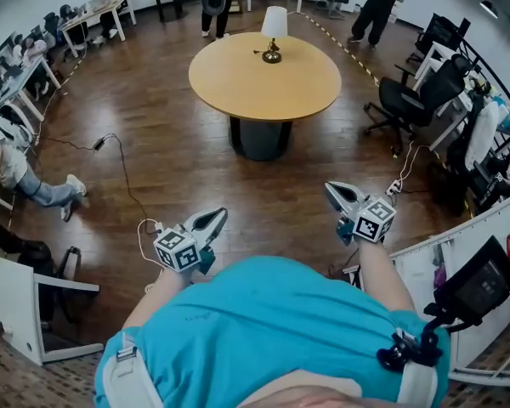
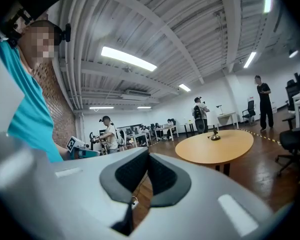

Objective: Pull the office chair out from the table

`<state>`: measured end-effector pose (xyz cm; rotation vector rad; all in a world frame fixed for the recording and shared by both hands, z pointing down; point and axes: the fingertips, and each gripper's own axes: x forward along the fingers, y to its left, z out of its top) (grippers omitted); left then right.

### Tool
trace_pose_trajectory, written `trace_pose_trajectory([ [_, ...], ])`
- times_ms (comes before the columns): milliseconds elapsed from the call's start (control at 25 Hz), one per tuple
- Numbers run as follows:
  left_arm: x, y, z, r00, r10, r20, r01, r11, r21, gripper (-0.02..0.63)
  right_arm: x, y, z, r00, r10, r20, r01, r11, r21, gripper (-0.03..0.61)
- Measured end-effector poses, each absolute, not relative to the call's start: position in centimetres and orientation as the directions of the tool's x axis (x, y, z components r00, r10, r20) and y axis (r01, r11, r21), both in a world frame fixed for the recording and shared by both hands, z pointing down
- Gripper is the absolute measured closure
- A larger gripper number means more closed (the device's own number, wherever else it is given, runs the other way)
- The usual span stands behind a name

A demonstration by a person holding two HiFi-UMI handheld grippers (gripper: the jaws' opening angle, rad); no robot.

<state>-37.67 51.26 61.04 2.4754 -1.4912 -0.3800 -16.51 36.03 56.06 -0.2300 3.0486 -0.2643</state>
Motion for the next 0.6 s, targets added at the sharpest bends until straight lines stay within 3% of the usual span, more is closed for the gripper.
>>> trace_pose_trajectory([
  [240,-27.9,50.2,60.6,0.47,-0.878,-0.09,-0.818,-0.471,0.329,0.582,-7.1,36.6,56.2,-0.985,-0.159,-0.063,-0.145,0.973,-0.18,0.58],
  [440,-22.9,48.4,62.1,0.501,-0.861,-0.083,-0.776,-0.49,0.398,0.583,-2.4,36.5,57.6,-0.983,-0.18,-0.039,-0.17,0.969,-0.178,0.58],
  [600,-20.0,47.2,60.1,0.543,-0.836,-0.076,-0.768,-0.532,0.356,0.581,0.7,36.2,55.8,-0.975,-0.214,-0.066,-0.198,0.961,-0.194,0.58],
])
